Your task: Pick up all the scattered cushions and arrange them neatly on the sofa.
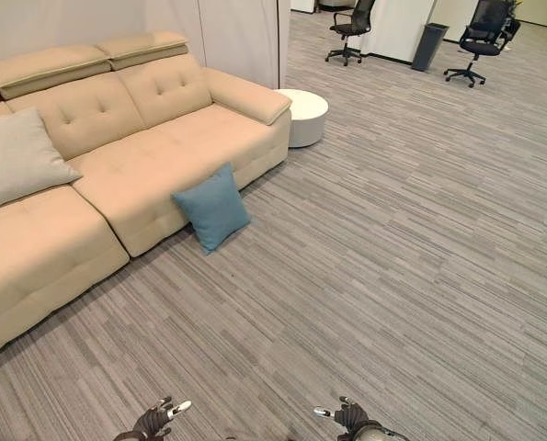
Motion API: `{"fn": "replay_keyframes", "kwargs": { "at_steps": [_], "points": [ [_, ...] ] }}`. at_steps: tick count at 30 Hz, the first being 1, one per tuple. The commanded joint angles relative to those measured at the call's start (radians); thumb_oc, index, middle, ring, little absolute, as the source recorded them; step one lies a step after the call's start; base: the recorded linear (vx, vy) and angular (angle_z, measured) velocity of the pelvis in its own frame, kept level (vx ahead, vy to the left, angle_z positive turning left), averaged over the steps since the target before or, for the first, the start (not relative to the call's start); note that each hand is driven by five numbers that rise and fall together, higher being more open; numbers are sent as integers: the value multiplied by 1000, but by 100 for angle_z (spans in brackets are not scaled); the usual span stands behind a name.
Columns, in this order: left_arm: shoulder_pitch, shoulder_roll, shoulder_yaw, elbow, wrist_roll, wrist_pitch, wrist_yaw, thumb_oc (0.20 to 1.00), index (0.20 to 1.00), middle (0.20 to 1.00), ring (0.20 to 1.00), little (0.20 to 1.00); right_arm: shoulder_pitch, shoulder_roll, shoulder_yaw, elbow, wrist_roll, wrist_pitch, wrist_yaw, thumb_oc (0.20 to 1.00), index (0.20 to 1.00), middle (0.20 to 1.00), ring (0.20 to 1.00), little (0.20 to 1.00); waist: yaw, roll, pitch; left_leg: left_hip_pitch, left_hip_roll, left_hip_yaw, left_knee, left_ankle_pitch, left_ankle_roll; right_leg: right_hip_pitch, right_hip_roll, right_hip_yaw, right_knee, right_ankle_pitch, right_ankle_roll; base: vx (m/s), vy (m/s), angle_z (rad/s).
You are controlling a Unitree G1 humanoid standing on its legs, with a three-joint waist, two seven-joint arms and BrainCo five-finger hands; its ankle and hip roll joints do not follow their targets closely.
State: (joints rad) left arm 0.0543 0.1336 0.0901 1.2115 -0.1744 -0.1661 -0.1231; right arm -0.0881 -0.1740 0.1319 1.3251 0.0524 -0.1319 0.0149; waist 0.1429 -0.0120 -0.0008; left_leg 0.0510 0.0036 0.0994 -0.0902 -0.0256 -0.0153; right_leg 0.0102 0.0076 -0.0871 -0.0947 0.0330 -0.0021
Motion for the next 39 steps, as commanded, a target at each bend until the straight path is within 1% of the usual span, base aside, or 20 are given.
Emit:
{"fn": "replay_keyframes", "kwargs": {
  "at_steps": [1, 5, 8, 14, 15, 16, 19, 21, 22, 23, 25, 27, 30, 32, 34, 35, 36, 37, 38, 39],
  "points": [
    [-61, -13, 8, 57, 6, -39, 5, 1000, 1000, 1000, 1000, 1000, -48, 1, 16, 13, -4, -34, 26, 1000, 1000, 1000, 1000, 1000, 26, -8, -33, -12, 5, -44, 3, 36, -39, 19, -60, -64, 7, 15, 55, 0, 0, 0],
    [-59, -16, 35, 60, -2, -41, 16, 1000, 1000, 1000, 1000, 1000, -36, 7, 16, 16, -2, -39, 44, 1000, 1000, 1000, 1000, 1000, 47, -14, -36, -13, 5, -52, 3, 42, -38, 24, -59, -71, 7, 16, 55, 13, 11, 9],
    [-62, -14, 33, 64, 0, -42, 21, 1000, 1000, 1000, 1000, 1000, -37, 8, 13, 19, 1, -41, 44, 1000, 1000, 1000, 1000, 1000, 49, -15, -35, -13, 5, -54, 3, 43, -38, 25, -59, -72, 7, 16, 55, 5, 4, 1],
    [-65, -14, 48, 70, 6, -44, 41, 1000, 1000, 1000, 1000, 1000, -63, 7, 9, 13, 3, -41, 45, 1000, 1000, 1000, 1000, 1000, 77, -14, -23, 8, 9, -67, 3, 75, -38, 50, -68, -83, 7, 20, 54, 15, 34, 1],
    [-67, -14, 55, 71, 6, -43, 41, 1000, 1000, 1000, 1000, 1000, -74, 9, 16, 18, 0, -41, 44, 1000, 1000, 1000, 1000, 1000, 92, -16, -16, 13, 6, -79, 11, 92, -38, 63, -75, -83, 7, 27, 52, 15, 63, -1],
    [-67, -14, 55, 71, 6, -43, 41, 1000, 1000, 1000, 1000, 1000, -74, 9, 16, 18, 0, -42, 44, 1000, 1000, 1000, 1000, 1000, 92, -16, -15, 14, 6, -79, 11, 92, -38, 64, -75, -83, 7, 27, 52, 5, 101, -2],
    [-70, -16, 71, 76, 4, -41, 35, 1000, 1000, 1000, 1000, 1000, -93, 1, 2, 22, 8, -40, 39, 1000, 1000, 1000, 1000, 1000, 111, -22, -3, 4, -11, -106, 53, 96, -38, 89, -96, -83, 12, 56, 46, 24, 125, 0],
    [-73, -11, 75, 79, 9, -38, 32, 1000, 1000, 1000, 1000, 1000, -97, 1, 0, 25, 7, -40, 41, 1000, 1000, 1000, 1000, 1000, 117, -20, 2, 8, -19, -119, 59, 101, -36, 73, -105, -76, 77, 63, 43, 44, 171, 5],
    [-80, -11, 70, 76, 14, -33, 29, 1000, 1000, 1000, 1000, 1000, -100, -2, 5, 28, -1, -39, 43, 1000, 1000, 1000, 1000, 1000, 116, -4, 16, 14, -25, -139, 71, 114, -34, 26, -102, -54, 193, 76, 44, 74, 308, 1],
    [-98, -13, 60, 74, 20, -25, 27, 1000, 1000, 1000, 1000, 1000, -109, -6, 8, 28, -5, -40, 48, 1000, 1000, 1000, 1000, 1000, 106, 20, 37, 25, -23, -151, 84, 120, -36, -20, -85, -29, 287, 78, 51, 60, 257, -3],
    [-100, -16, 60, 74, 22, -24, 28, 1000, 1000, 1000, 1000, 1000, -109, -5, 10, 28, -9, -41, 52, 1000, 1000, 1000, 1000, 1000, 102, 25, 43, 41, -23, -156, 84, 120, -35, -31, -80, -24, 297, 74, 49, 97, 117, -7],
    [-95, -20, 65, 76, 24, -27, 33, 1000, 1000, 1000, 1000, 1000, -110, -1, 22, 31, -23, -44, 55, 1000, 1000, 1000, 1000, 1000, 90, 26, 47, 71, -20, -161, 70, 113, -31, -54, -70, -33, 260, 67, 48, 179, 54, -7],
    [-90, -25, 68, 75, 18, -30, 38, 1000, 1000, 1000, 1000, 1000, -115, 4, 51, 31, -34, -47, 59, 1000, 1000, 1000, 1000, 1000, 64, 27, 55, 109, -22, -176, 45, 102, -20, -102, -35, -56, 156, 55, 50, 206, 14, -9],
    [-95, -25, 68, 81, 13, -29, 42, 1000, 1000, 1000, 1000, 1000, -122, 10, 57, 28, -34, -43, 67, 1000, 1000, 1000, 1000, 1000, 45, 28, 58, 123, -23, -182, 39, 102, -16, -145, -25, -73, 110, 62, 54, 213, 9, 0],
    [-98, -22, 54, 86, 16, -31, 37, 1000, 1000, 1000, 1000, 1000, -112, 17, 59, 27, -34, -42, 68, 1000, 1000, 1000, 1000, 1000, 45, 11, 40, 125, -25, -182, 43, 94, -13, -118, -22, -68, 65, 65, 49, 225, -42, 15],
    [-99, -21, 50, 88, 18, -32, 37, 1000, 1000, 1000, 1000, 1000, -106, 13, 57, 27, -34, -45, 65, 1000, 1000, 1000, 1000, 1000, 42, 6, 27, 121, -20, -178, 47, 91, -10, -113, -14, -63, 64, 76, 55, 242, -68, 31],
    [-100, -22, 49, 87, 18, -31, 34, 1000, 1000, 1000, 1000, 1000, -100, 7, 56, 25, -34, -49, 63, 1000, 1000, 1000, 1000, 1000, 38, 3, 15, 116, -9, -170, 66, 92, -10, -106, -10, -62, 62, 84, 59, 348, -114, 39],
    [-96, -25, 47, 70, 17, -29, 21, 1000, 1000, 1000, 1000, 1000, -90, -4, 53, 25, -38, -53, 62, 1000, 1000, 1000, 1000, 1000, 38, -7, 5, 79, 26, -141, 195, 94, -15, -74, -14, -64, 53, 79, 57, 271, -93, 46],
    [-96, -26, 47, 70, 17, -28, 21, 1000, 1000, 1000, 1000, 1000, -89, -4, 53, 25, -38, -53, 62, 1000, 1000, 1000, 1000, 1000, 37, -5, 4, 75, 27, -142, 203, 89, -16, -74, -13, -65, 53, 79, 57, 240, -132, 54],
    [-103, -25, 36, 51, 20, -24, 14, 1000, 1000, 1000, 1000, 1000, -81, -15, 46, 21, -37, -56, 59, 1000, 1000, 1000, 1000, 1000, 39, -33, 20, 1, 39, -110, 352, 71, -12, -62, -33, -57, 57, 90, 59, 101, -158, 72]
  ]
}}
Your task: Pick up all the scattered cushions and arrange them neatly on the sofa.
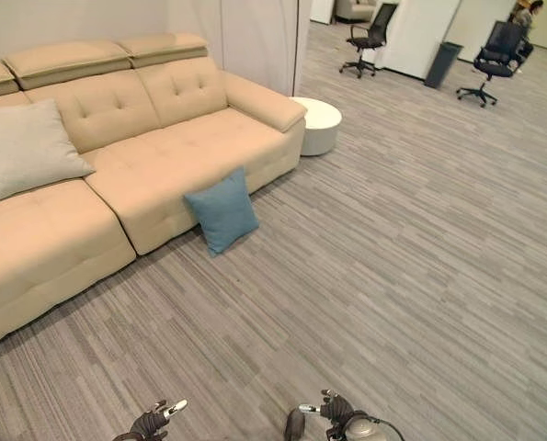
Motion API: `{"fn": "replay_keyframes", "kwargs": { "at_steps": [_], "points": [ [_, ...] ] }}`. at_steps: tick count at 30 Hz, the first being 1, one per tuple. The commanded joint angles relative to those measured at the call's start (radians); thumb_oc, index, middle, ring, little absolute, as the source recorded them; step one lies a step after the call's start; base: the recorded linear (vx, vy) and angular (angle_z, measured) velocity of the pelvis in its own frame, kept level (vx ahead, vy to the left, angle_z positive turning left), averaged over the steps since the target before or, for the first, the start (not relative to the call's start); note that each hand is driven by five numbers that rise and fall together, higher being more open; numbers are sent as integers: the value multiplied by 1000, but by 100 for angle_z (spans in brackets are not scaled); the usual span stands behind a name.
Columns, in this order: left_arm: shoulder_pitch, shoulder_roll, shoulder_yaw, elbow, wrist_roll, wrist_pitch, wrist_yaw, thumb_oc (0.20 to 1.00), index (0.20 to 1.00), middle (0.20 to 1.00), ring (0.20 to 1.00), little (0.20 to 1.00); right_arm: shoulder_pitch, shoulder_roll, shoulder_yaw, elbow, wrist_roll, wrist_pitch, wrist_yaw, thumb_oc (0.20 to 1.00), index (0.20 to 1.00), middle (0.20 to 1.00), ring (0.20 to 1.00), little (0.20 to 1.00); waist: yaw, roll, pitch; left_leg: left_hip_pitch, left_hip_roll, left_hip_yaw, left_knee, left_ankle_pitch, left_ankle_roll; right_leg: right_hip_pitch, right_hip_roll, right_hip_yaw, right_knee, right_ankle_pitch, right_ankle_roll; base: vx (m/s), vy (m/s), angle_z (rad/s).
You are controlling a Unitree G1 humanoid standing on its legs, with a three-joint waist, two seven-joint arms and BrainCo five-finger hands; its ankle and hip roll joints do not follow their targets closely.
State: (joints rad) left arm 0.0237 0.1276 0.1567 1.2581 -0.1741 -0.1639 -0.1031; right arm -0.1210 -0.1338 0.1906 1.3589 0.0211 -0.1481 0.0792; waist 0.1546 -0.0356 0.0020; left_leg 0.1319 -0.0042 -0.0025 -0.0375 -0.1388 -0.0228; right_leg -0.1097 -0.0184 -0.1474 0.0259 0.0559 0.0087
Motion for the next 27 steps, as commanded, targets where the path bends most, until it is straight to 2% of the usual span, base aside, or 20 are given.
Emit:
{"fn": "replay_keyframes", "kwargs": {
  "at_steps": [1, 2, 3, 4, 6, 7, 8, 9, 10, 12, 13, 14, 17, 18, 21, 23, 24, 26, 27],
  "points": [
    [-75, -22, -42, -15, 18, -27, -14, 1000, 1000, 1000, 1000, 1000, -40, -62, -19, -17, -1, -40, -10, 1000, 1000, 1000, 1000, 1000, 34, -40, 42, -149, 47, 8, 440, 166, 4, 77, -33, 7, -63, 81, 44, 178, -278, 65],
    [-84, -20, -59, -34, 18, -29, -16, 1000, 1000, 1000, 1000, 1000, -50, -69, -19, -15, 3, -42, -19, 1000, 1000, 1000, 1000, 1000, 54, -56, 84, -256, 63, 27, 648, 140, 8, 134, -31, 3, -78, 80, 29, 309, -208, 42],
    [-92, -16, -65, -53, 15, -31, -19, 1000, 1000, 1000, 1000, 1000, -52, -73, -24, -17, 4, -48, -24, 1000, 1000, 1000, 1000, 1000, 89, -65, 110, -370, 41, 44, 608, 148, -1, 203, -6, 20, -107, 69, 30, 370, -88, 55],
    [-90, -15, -68, -54, 17, -31, -22, 1000, 1000, 1000, 1000, 1000, -46, -74, -23, -21, 5, -51, -22, 1000, 1000, 1000, 1000, 1000, 98, -64, 108, -369, 41, 54, 544, 150, -8, 220, 7, 24, -113, 63, 33, 487, 130, 44],
    [-85, -6, -65, -57, 25, -30, -30, 1000, 1000, 1000, 1000, 1000, -29, -74, -28, -31, 16, -49, -17, 1000, 1000, 1000, 1000, 1000, 125, -57, 102, -365, 41, 137, 227, 194, -54, 292, 41, 31, -113, 54, 43, 529, 266, -13],
    [-85, 0, -61, -58, 27, -28, -29, 1000, 1000, 1000, 1000, 1000, -24, -70, -32, -34, 17, -49, -15, 1000, 1000, 1000, 1000, 1000, 128, -58, 107, -367, 42, 151, 199, 215, -76, 312, 39, 30, -113, 50, 41, 558, 330, -19],
    [-78, 9, -44, -54, 35, -25, -38, 1000, 1000, 1000, 1000, 1000, -20, -66, -40, -42, 15, -48, -14, 1000, 1000, 1000, 1000, 1000, 138, -59, 96, -335, 57, 157, 154, 214, -75, 334, 40, 23, -110, 54, 45, 447, 322, 11],
    [-74, 15, -39, -45, 40, -25, -39, 1000, 1000, 1000, 1000, 1000, -18, -59, -41, -39, 14, -48, -14, 1000, 1000, 1000, 1000, 1000, 137, -59, 82, -313, 54, 151, 146, 235, -82, 347, 31, 17, -105, 54, 48, 544, 462, 15],
    [-66, 24, -26, -32, 43, -33, -41, 1000, 1000, 1000, 1000, 1000, -24, -46, -40, -33, 6, -50, -14, 1000, 1000, 1000, 1000, 1000, 145, -65, 53, -287, 42, 126, 136, 247, -70, 352, 13, 9, -64, 50, 49, 413, 430, -1],
    [-65, 33, -28, -17, 47, -36, -42, 1000, 1000, 1000, 1000, 1000, -26, -35, -33, -32, 1, -53, -13, 1000, 1000, 1000, 1000, 1000, 145, -70, 39, -255, 27, 122, 129, 264, -64, 354, 2, 5, 1, 45, 49, 315, 373, -2],
    [-68, 38, -28, -16, 46, -37, -42, 1000, 1000, 1000, 1000, 1000, -30, -31, -31, -33, 0, -54, -10, 1000, 1000, 1000, 1000, 1000, 143, -64, 37, -225, 21, 114, 113, 264, -60, 349, -7, -2, 42, 34, 51, 313, 409, -1],
    [-68, 40, -26, -25, 44, -36, -46, 1000, 1000, 1000, 1000, 1000, -34, -18, -27, -42, -5, -53, -5, 1000, 1000, 1000, 1000, 1000, 143, -50, 38, -179, 22, 103, 109, 268, -55, 331, -27, -20, 155, 38, 50, 282, 383, -2],
    [-73, 45, -23, -18, 44, -38, -36, 1000, 1000, 1000, 1000, 1000, -56, -8, -10, -57, -9, -51, 1, 1000, 1000, 1000, 1000, 1000, 123, -6, 48, -93, 26, 71, 78, 266, -39, 251, -6, -12, 288, 20, 51, 284, 322, 32],
    [-76, 39, -24, -17, 41, -37, -30, 1000, 1000, 1000, 1000, 1000, -58, -10, 3, -78, -12, -55, 2, 1000, 1000, 1000, 1000, 1000, 90, 5, 60, -43, 4, 30, 63, 264, -19, 148, 22, 14, 243, 20, 44, 293, 265, 34],
    [-81, 27, -37, -18, 35, -35, -28, 1000, 1000, 1000, 1000, 1000, -58, -18, 8, -87, -6, -54, 2, 1000, 1000, 1000, 1000, 1000, 55, -1, 75, -16, -24, -6, 57, 249, -1, 74, 39, 43, 93, 24, 37, 208, 137, 43],
    [-89, 22, -42, -13, 31, -31, -26, 1000, 1000, 1000, 1000, 1000, -62, -23, 12, -86, -5, -49, 2, 1000, 1000, 1000, 1000, 1000, 23, 11, 85, 19, -24, -30, 39, 236, 9, 12, 55, 49, 14, 26, 35, 188, 102, 82],
    [-93, 19, -44, -6, 26, -27, -23, 1000, 1000, 1000, 1000, 1000, -64, -25, 12, -84, -5, -47, 4, 1000, 1000, 1000, 1000, 1000, 13, 17, 89, 28, -23, -37, 33, 234, 9, -4, 58, 47, 8, 29, 36, 116, 72, 36],
    [-101, 14, -51, 1, 24, -28, -21, 1000, 1000, 1000, 1000, 1000, -65, -27, 12, -81, -6, -46, 3, 1000, 1000, 1000, 1000, 1000, 13, 7, 87, 21, -35, -46, 36, 234, 9, 10, 49, 57, -11, 40, 31, 105, 24, 66],
    [-106, 12, -60, 12, 24, -34, -14, 1000, 1000, 1000, 1000, 1000, -62, -34, 13, -63, -7, -49, -3, 1000, 1000, 1000, 1000, 1000, 16, -9, 58, 9, -39, -52, 26, 227, 20, 32, 56, 77, -32, 61, 40, 148, 2, 85]
  ]
}}
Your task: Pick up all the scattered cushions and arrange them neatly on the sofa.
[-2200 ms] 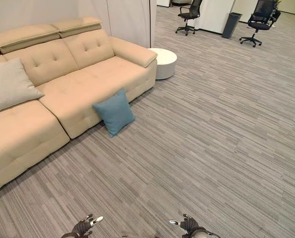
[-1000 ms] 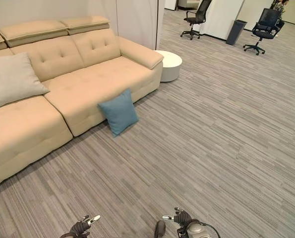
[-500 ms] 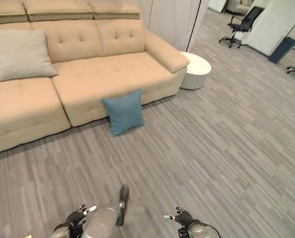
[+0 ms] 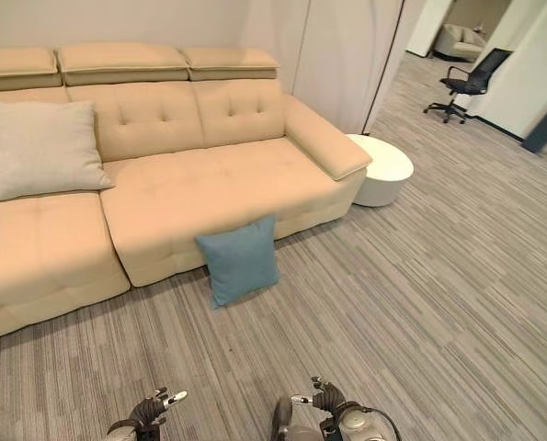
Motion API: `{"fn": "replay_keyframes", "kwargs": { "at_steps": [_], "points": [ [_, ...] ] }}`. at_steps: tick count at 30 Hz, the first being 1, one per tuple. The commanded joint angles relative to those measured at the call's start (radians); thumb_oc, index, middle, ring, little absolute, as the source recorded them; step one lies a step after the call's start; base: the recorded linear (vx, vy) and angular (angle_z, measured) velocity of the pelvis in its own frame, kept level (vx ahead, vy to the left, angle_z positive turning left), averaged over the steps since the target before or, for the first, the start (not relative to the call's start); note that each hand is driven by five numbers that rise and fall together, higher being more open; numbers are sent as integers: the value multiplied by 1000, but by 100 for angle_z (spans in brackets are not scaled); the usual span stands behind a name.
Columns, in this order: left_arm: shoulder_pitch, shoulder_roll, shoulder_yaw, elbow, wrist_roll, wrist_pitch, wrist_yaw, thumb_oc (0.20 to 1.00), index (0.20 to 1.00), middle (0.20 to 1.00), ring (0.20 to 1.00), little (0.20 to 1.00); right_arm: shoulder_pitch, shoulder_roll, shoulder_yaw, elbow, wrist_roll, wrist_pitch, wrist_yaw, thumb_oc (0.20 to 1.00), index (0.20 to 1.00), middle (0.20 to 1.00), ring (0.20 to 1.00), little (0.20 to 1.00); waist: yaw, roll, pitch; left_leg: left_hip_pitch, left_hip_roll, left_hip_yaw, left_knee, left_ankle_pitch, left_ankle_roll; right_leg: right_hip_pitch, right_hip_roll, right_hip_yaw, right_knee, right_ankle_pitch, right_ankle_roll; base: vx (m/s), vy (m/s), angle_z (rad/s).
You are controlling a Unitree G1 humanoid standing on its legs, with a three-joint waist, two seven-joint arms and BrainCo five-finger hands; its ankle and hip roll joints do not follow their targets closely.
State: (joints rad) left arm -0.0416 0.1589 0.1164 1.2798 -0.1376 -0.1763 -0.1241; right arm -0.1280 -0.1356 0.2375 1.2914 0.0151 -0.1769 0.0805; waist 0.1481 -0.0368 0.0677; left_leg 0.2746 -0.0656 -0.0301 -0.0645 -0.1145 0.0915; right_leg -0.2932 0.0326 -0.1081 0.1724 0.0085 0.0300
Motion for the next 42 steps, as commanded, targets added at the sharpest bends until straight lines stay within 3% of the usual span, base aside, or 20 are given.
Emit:
{"fn": "replay_keyframes", "kwargs": {
  "at_steps": [1, 6, 9, 10, 15, 18, 22, 23, 28, 34, 42],
  "points": [
    [-40, -20, -20, -10, -12, -21, 7, 1000, 1000, 1000, 1000, 1000, -54, -33, -33, 5, -1, -21, -4, 1000, 1000, 1000, 1000, 1000, 23, -3, -6, -126, 27, -24, 51, 196, -94, 222, 10, 37, -180, 103, 19, 185, -12, 77],
    [-40, -16, -23, -14, -4, -21, 4, 1000, 1000, 1000, 1000, 1000, -58, -38, -39, 21, -6, -21, -8, 1000, 1000, 1000, 1000, 1000, 24, -26, -43, -151, 57, -18, 71, 198, -100, 237, 10, 33, -203, 106, 22, 149, -30, 12],
    [-41, -12, -35, -22, -1, -20, -2, 1000, 1000, 1000, 1000, 1000, -50, -52, -45, 17, -3, -20, -10, 1000, 1000, 1000, 1000, 1000, 22, -58, -30, -207, 92, 24, 222, 182, -110, 271, -4, 31, -226, 113, 26, 145, -99, 26],
    [-44, -12, -41, -34, -2, -20, -5, 1000, 1000, 1000, 1000, 1000, -45, -61, -54, 13, 3, -22, -14, 1000, 1000, 1000, 1000, 1000, 29, -89, -1, -291, 104, 58, 385, 162, -107, 297, -26, 23, -232, 126, 28, 74, -127, 36],
    [-49, -9, -59, -47, -3, -19, -7, 1000, 1000, 1000, 1000, 1000, -40, -60, -68, 24, 11, -23, -20, 1000, 1000, 1000, 1000, 1000, 46, -112, 35, -398, 139, 130, 413, 152, -120, 365, -26, 13, -255, 122, 32, 115, -20, 42],
    [-45, -10, -62, -60, 0, -18, -10, 1000, 1000, 1000, 1000, 1000, -20, -49, -79, 35, 17, -17, -22, 1000, 1000, 1000, 1000, 1000, 54, -106, 33, -426, 133, 198, 206, 183, -166, 408, -10, -8, -260, 98, 31, 237, 146, 12],
    [-33, -5, -47, -61, 8, -16, -17, 1000, 1000, 1000, 1000, 1000, -15, -37, -84, 37, 12, -10, -21, 1000, 1000, 1000, 1000, 1000, 70, -105, 26, -396, 132, 191, 153, 203, -190, 444, -12, -14, -260, 89, 27, 235, 205, 23],
    [-21, -7, -30, -46, 10, -19, -17, 1000, 1000, 1000, 1000, 1000, -21, -29, -82, 42, 5, -9, -19, 1000, 1000, 1000, 1000, 1000, 76, -102, -3, -366, 116, 165, 135, 209, -178, 464, -24, -21, -260, 93, 23, 252, 290, 22],
    [-6, 4, -21, -36, 12, -27, -18, 1000, 1000, 1000, 1000, 1000, -39, -11, -70, 40, -3, -10, -16, 1000, 1000, 1000, 1000, 1000, 89, -94, -24, -301, 87, 154, 95, 225, -165, 464, -48, -41, -174, 83, 19, 159, 243, -13],
    [-1, 8, -6, -34, 7, -31, -12, 1000, 1000, 1000, 1000, 1000, -62, -1, -50, 13, -10, -12, -2, 1000, 1000, 1000, 1000, 1000, 64, -14, -16, -180, 91, 124, 21, 236, -149, 364, -53, -65, 69, 74, 29, 134, 210, -22],
    [35, -20, 29, -20, -15, -43, -8, 1000, 1000, 1000, 1000, 1000, -73, 7, -9, 2, -23, -6, -1, 1000, 1000, 1000, 1000, 1000, 25, 4, 0, -83, 95, 83, -10, 214, -150, 236, -91, -151, -230, 72, 20, 180, 2, -3]
  ]
}}
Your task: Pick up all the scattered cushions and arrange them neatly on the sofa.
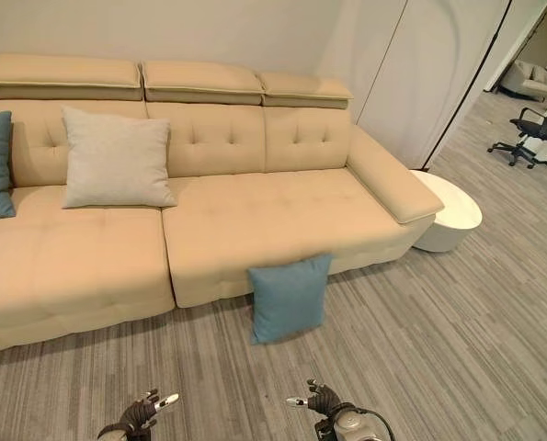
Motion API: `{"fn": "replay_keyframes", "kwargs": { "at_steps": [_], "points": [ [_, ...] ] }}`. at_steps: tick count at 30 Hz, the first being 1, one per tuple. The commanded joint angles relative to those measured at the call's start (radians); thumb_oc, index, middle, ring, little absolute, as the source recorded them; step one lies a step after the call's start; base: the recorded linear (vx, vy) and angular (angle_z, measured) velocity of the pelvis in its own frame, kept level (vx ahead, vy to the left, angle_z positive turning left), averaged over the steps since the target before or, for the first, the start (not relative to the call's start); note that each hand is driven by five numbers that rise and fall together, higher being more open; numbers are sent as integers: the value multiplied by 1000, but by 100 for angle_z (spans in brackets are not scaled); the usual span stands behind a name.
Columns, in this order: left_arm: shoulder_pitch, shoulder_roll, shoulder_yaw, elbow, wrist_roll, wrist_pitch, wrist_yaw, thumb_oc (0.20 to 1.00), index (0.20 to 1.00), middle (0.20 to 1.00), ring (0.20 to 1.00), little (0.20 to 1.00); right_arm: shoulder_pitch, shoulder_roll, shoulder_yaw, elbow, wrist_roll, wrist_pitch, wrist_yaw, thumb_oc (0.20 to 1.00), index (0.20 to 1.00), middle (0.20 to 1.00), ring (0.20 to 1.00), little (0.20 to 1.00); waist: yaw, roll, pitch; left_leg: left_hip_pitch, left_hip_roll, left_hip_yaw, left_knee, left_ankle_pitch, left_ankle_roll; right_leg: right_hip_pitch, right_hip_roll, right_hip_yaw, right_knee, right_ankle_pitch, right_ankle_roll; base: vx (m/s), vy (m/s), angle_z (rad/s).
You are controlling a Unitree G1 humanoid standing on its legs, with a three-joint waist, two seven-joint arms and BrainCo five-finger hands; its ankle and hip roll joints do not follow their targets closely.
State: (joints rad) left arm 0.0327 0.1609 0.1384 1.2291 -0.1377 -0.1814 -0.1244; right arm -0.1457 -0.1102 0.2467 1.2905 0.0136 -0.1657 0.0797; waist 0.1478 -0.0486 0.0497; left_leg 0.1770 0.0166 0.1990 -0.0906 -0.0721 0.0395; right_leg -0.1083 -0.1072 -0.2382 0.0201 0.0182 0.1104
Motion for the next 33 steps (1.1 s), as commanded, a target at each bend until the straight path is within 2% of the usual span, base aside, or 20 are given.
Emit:
{"fn": "replay_keyframes", "kwargs": {
  "at_steps": [1, 3, 7, 9, 11, 12, 13, 14, 15, 17, 20, 21, 22, 23, 26, 30, 32, 33],
  "points": [
    [-45, -17, 3, 35, -12, -38, -6, 1000, 1000, 1000, 1000, 1000, -58, -15, -13, 9, -24, -19, -1, 1000, 1000, 1000, 1000, 1000, 25, 6, 15, 20, 13, -142, 13, 167, -98, 69, 49, -17, -95, 70, -57, 229, -92, 16],
    [-37, -18, 3, 38, -11, -39, -6, 1000, 1000, 1000, 1000, 1000, -51, -12, -10, 15, -24, -20, -3, 1000, 1000, 1000, 1000, 1000, 27, -6, -4, 22, 18, -143, 11, 165, -89, 82, 54, -13, -103, 84, -51, 240, -105, 24],
    [-32, -26, -8, 40, -3, -39, -10, 1000, 1000, 1000, 1000, 1000, -35, -22, -13, 16, -26, -27, -2, 1000, 1000, 1000, 1000, 1000, 14, -19, -37, 20, 58, -132, 35, 172, -88, 96, 80, 6, -104, 96, -42, 219, -124, 19],
    [-38, -32, -22, 23, 1, -36, -16, 1000, 1000, 1000, 1000, 1000, -29, -37, -16, 16, -27, -26, -3, 1000, 1000, 1000, 1000, 1000, 9, -41, -37, -24, 80, -128, 158, 169, -87, 104, 80, 20, -104, 101, -42, 197, -188, -2],
    [-54, -32, -42, -1, -4, -35, -20, 1000, 1000, 1000, 1000, 1000, -28, -52, -20, 14, -20, -25, -9, 1000, 1000, 1000, 1000, 1000, 30, -82, 8, -143, 104, -119, 377, 137, -68, 134, 61, 36, -103, 117, -46, 93, -233, -6],
    [-54, -32, -42, -1, -4, -35, -20, 1000, 1000, 1000, 1000, 1000, -28, -52, -20, 14, -20, -25, -9, 1000, 1000, 1000, 1000, 1000, 30, -82, 8, -144, 104, -119, 378, 136, -68, 134, 62, 35, -103, 117, -46, 136, -277, -17],
    [-70, -24, -60, -12, -7, -36, -19, 1000, 1000, 1000, 1000, 1000, -32, -61, -26, 15, -11, -24, -15, 1000, 1000, 1000, 1000, 1000, 53, -108, 46, -258, 101, -88, 539, 126, -60, 186, 69, 50, -107, 112, -57, 118, -170, -13],
    [-70, -24, -60, -11, -7, -36, -19, 1000, 1000, 1000, 1000, 1000, -33, -61, -27, 15, -11, -24, -15, 1000, 1000, 1000, 1000, 1000, 53, -106, 47, -262, 104, -89, 547, 122, -61, 186, 71, 49, -107, 112, -57, 211, -166, -12],
    [-72, -21, -60, -7, -6, -35, -19, 1000, 1000, 1000, 1000, 1000, -32, -59, -33, 15, -9, -22, -15, 1000, 1000, 1000, 1000, 1000, 65, -107, 48, -299, 71, -99, 536, 114, -62, 201, 83, 68, -107, 107, -59, 169, 25, -6],
    [-72, -21, -57, -8, -7, -28, -20, 1000, 1000, 1000, 1000, 1000, -29, -57, -35, 15, -7, -23, -13, 1000, 1000, 1000, 1000, 1000, 86, -101, 41, -321, 21, -120, 436, 116, -78, 207, 108, 96, -107, 91, -56, 245, 63, -6],
    [-68, -22, -54, -17, -7, -23, -24, 1000, 1000, 1000, 1000, 1000, -20, -57, -37, 22, 1, -23, -11, 1000, 1000, 1000, 1000, 1000, 105, -84, 30, -313, -8, -83, 224, 134, -103, 229, 139, 116, -107, 74, -50, 252, 125, -26],
    [-69, -20, -49, -26, -8, -22, -24, 1000, 1000, 1000, 1000, 1000, -25, -57, -39, 19, 1, -20, -10, 1000, 1000, 1000, 1000, 1000, 113, -78, 32, -344, -20, -69, 199, 144, -111, 244, 148, 123, -107, 69, -54, 237, 134, -11],
    [-70, -19, -39, -33, -12, -19, -26, 1000, 1000, 1000, 1000, 1000, -29, -54, -40, 13, 2, -16, -6, 1000, 1000, 1000, 1000, 1000, 127, -78, 37, -377, -23, -66, 196, 152, -123, 258, 150, 130, -107, 67, -55, 317, 193, -3],
    [-64, -14, -16, -22, -8, -18, -30, 1000, 1000, 1000, 1000, 1000, -39, -43, -36, 14, 0, -12, -5, 1000, 1000, 1000, 1000, 1000, 141, -76, 33, -356, -12, -85, 177, 143, -121, 271, 148, 134, -107, 68, -52, 333, 232, -25],
    [-56, 5, 9, 12, -3, -26, -33, 1000, 1000, 1000, 1000, 1000, -43, -24, -29, 18, -6, -14, -2, 1000, 1000, 1000, 1000, 1000, 150, -91, 7, -327, -20, -106, 185, 165, -120, 300, 134, 135, -107, 86, -52, 260, 228, -25],
    [-54, 30, 16, 9, 0, -26, -36, 1000, 1000, 1000, 1000, 1000, -59, -1, -16, 15, -13, -16, 4, 1000, 1000, 1000, 1000, 1000, 171, -105, -14, -269, -28, -118, 184, 185, -114, 313, 102, 89, 15, 73, -55, 197, 184, -33],
    [-57, 35, 18, 0, -2, -26, -34, 1000, 1000, 1000, 1000, 1000, -76, 3, -14, 0, -10, -17, 7, 1000, 1000, 1000, 1000, 1000, 165, -69, 0, -208, -1, -129, 190, 196, -111, 279, 84, 58, 168, 64, -50, 199, 180, -9],
    [-57, 34, 18, 0, -2, -26, -33, 1000, 1000, 1000, 1000, 1000, -77, 3, -14, 0, -10, -17, 7, 1000, 1000, 1000, 1000, 1000, 166, -69, 2, -206, -1, -128, 190, 195, -111, 280, 84, 58, 170, 63, -50, 174, 153, 4]
  ]
}}
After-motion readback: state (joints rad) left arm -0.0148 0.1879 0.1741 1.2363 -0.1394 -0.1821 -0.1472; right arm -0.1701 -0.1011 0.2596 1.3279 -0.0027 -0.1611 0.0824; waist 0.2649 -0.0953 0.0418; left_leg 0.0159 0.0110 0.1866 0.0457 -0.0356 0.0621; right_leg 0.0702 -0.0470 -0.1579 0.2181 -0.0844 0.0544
